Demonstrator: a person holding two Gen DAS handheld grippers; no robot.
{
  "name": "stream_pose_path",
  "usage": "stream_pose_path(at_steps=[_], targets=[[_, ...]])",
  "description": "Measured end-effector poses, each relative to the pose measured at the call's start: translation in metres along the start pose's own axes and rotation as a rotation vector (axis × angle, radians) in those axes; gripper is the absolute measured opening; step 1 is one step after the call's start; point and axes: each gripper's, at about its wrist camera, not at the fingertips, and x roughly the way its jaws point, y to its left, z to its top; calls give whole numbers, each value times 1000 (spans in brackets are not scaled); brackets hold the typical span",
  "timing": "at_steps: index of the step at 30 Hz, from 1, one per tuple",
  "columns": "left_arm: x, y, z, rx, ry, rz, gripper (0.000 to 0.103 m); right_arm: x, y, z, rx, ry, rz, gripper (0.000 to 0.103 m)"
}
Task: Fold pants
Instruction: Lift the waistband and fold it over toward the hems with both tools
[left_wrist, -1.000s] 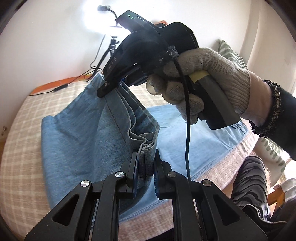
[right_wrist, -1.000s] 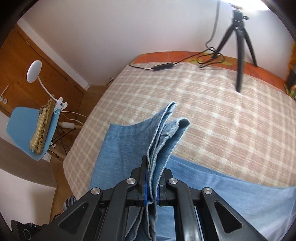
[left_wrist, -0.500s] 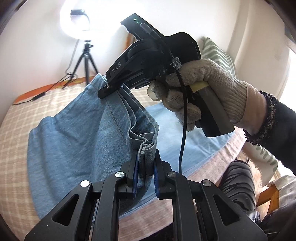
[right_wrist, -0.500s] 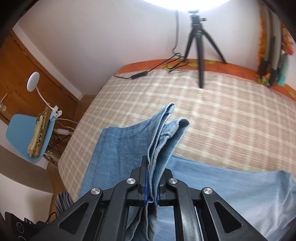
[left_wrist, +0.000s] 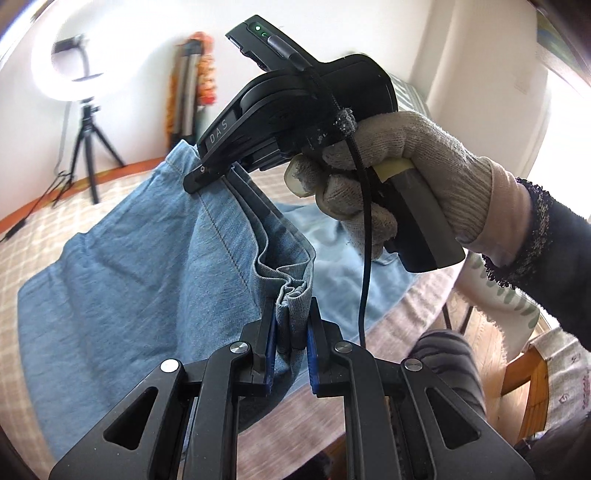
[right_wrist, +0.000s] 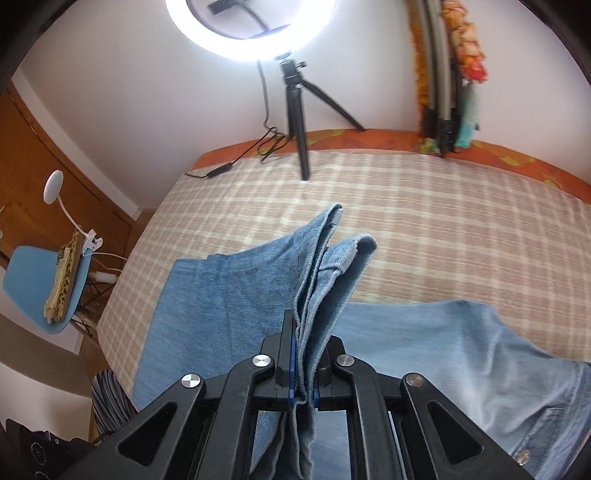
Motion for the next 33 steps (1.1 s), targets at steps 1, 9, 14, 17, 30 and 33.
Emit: stream_pose_path(at_steps=[1,9,14,17,30,33], targets=[[3,-4,1,3,0,-7,12,-7,-8,-2,5,-7,-9,3],[36,-54,26,56,5,-95,12,-54,-66,-16,62,-30,-73,3],[58,-85,38,96,19,-145,12,-77,-96,-25,82,-37,-116,3],[73,-101,45,116,30,-172,12,-88,-115,-31,98,-40,-143,3],[127,-144,58,168,97,-271,12,-107,-201,-65,196,-29,-228,3],[137,-150,57,166,117,-282,12,-103,-216,-71,220,-19,-213,3]])
